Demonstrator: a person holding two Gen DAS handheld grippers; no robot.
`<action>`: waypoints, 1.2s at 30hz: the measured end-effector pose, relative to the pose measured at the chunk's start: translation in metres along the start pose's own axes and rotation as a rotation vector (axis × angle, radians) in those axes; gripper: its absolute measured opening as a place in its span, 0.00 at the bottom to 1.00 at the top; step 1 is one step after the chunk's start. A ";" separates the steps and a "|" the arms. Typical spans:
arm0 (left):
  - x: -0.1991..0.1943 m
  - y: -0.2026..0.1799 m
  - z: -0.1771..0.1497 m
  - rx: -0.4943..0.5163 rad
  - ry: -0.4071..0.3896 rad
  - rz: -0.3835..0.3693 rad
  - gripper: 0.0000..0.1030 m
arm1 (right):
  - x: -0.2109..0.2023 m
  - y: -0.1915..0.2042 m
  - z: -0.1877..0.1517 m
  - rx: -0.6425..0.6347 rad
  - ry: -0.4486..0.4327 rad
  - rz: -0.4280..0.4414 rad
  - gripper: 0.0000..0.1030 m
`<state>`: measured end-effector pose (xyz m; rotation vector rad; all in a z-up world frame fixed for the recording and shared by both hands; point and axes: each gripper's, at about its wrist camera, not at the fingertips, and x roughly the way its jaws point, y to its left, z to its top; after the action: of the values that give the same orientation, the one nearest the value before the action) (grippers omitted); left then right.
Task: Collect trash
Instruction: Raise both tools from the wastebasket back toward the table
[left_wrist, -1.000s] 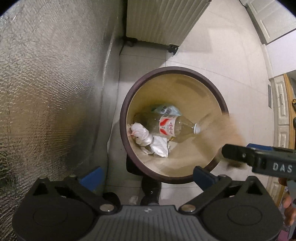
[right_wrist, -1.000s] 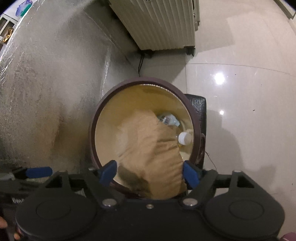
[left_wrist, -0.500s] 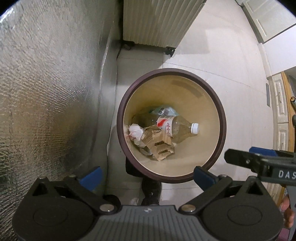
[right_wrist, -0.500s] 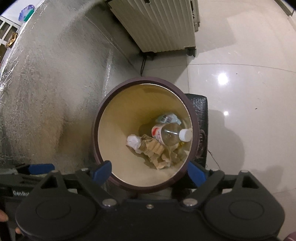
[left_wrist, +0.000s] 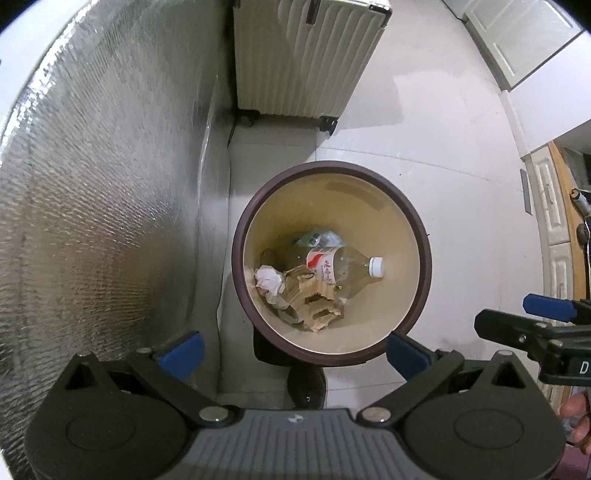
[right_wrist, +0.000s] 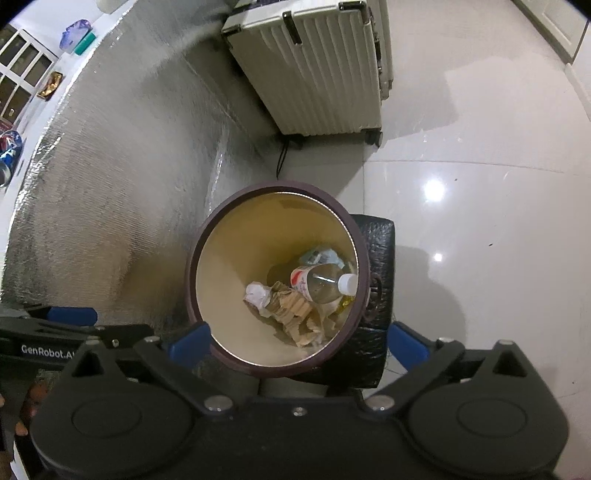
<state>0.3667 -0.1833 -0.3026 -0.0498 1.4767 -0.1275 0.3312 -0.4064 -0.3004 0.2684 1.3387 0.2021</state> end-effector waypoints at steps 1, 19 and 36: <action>-0.003 -0.001 -0.001 0.003 -0.007 0.000 1.00 | -0.003 0.000 -0.001 -0.001 -0.008 -0.002 1.00; -0.074 -0.003 -0.045 0.054 -0.168 -0.021 1.00 | -0.076 0.017 -0.042 0.007 -0.164 -0.053 1.00; -0.152 0.037 -0.113 0.078 -0.337 -0.074 1.00 | -0.145 0.069 -0.103 -0.003 -0.316 -0.129 1.00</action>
<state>0.2432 -0.1241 -0.1667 -0.0596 1.1326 -0.2255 0.1995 -0.3760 -0.1653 0.2011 1.0382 0.0496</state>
